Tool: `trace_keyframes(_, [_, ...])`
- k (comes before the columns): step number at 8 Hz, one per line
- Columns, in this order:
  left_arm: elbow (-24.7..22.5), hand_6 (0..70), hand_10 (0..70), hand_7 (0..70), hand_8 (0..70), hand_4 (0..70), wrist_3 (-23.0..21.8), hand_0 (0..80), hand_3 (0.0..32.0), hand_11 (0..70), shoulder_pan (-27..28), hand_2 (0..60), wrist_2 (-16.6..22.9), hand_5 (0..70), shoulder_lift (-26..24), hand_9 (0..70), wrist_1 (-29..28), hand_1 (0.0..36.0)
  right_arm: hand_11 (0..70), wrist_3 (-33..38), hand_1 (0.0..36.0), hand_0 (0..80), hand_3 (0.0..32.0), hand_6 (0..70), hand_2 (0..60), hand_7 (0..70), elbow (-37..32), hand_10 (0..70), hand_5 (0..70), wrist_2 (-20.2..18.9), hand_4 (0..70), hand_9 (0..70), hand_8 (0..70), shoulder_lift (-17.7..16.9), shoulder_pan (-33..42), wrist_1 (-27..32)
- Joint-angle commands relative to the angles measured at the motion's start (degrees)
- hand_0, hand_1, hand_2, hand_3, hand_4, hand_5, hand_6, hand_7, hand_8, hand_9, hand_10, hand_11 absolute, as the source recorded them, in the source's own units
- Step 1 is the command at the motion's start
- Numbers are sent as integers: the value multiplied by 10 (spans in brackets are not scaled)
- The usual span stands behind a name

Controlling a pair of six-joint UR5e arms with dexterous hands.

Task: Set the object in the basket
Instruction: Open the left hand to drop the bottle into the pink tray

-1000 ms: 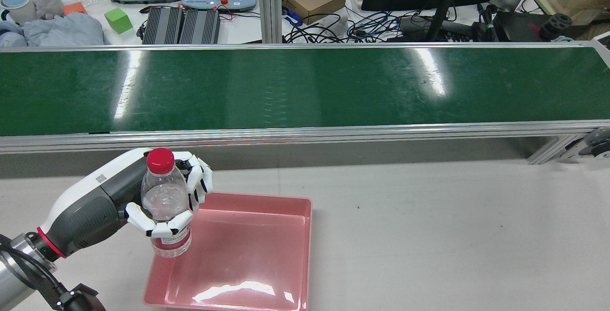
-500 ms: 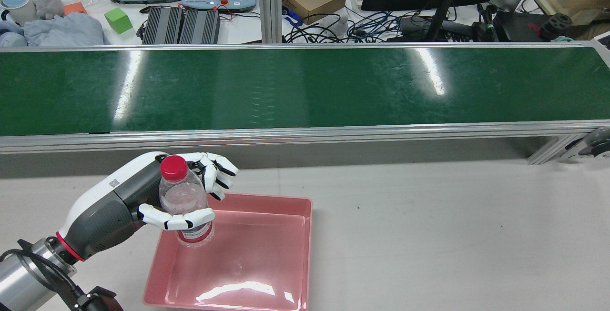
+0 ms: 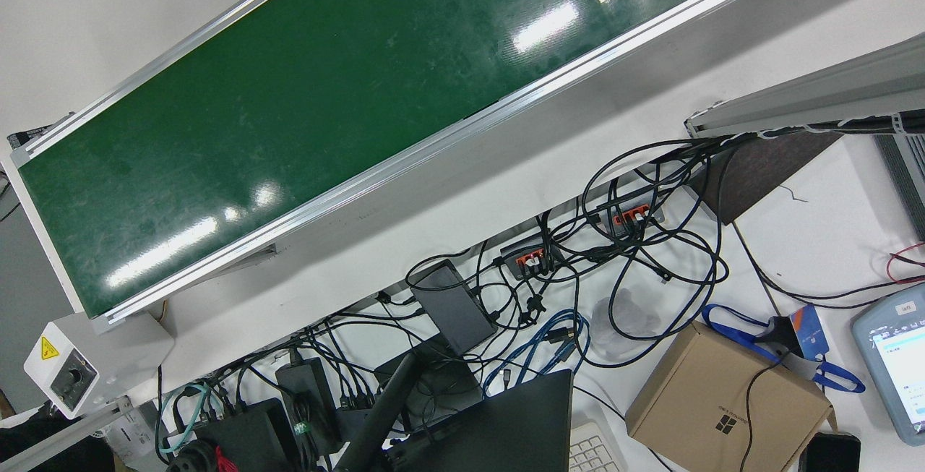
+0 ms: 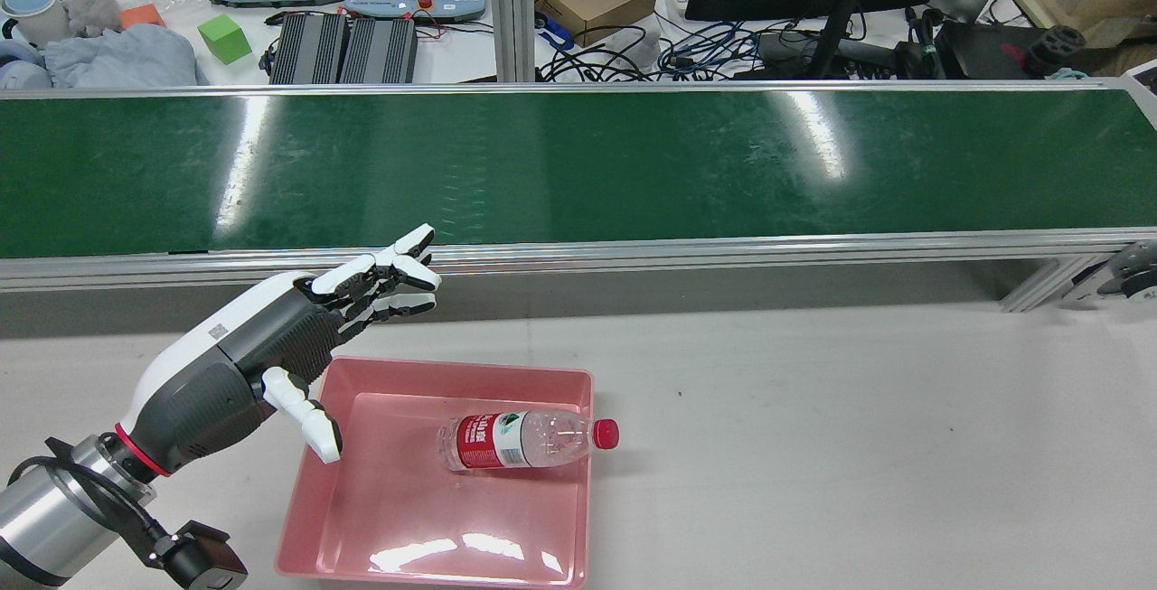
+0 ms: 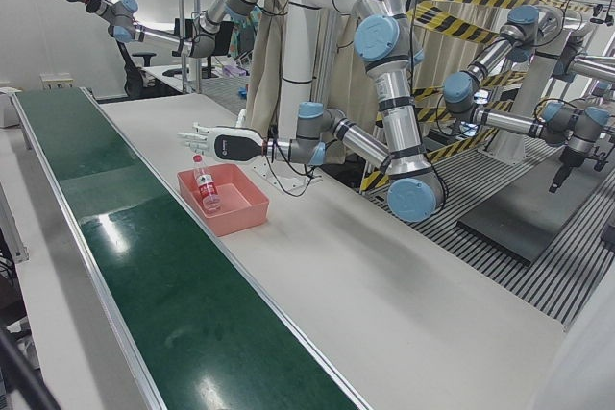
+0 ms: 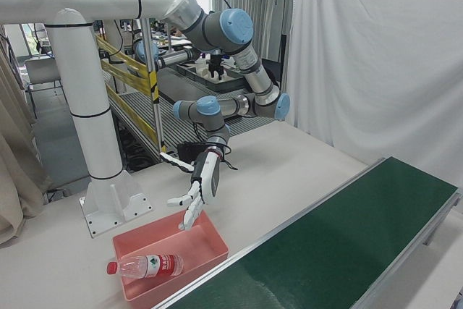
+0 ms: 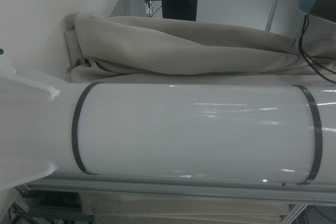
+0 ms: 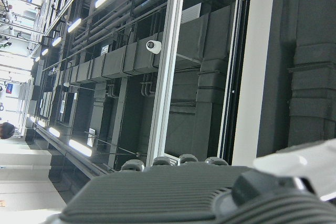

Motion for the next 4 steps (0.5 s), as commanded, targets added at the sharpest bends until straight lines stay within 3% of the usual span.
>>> trace_keyframes(1, [-4,58,119,41,71,137,0,468,0,178,-5,0,1,357,0,72,3,18,0,0,0,0,0,0,0,0,0,0,0,0,0,0,0,0,0,0])
trace_keyframes(2, [-4,58,119,41,69,138,-1,465,0,177,-5,0,2,359,-1,71,4,18,0,0,0,0,0,0,0,0,0,0,0,0,0,0,0,0,0,0])
trace_keyframes(4, [-5,53,112,28,54,149,-1,464,0,168,-7,0,2,278,-1,54,14,20,0,0,0,0,0,0,0,0,0,0,0,0,0,0,0,0,0,0])
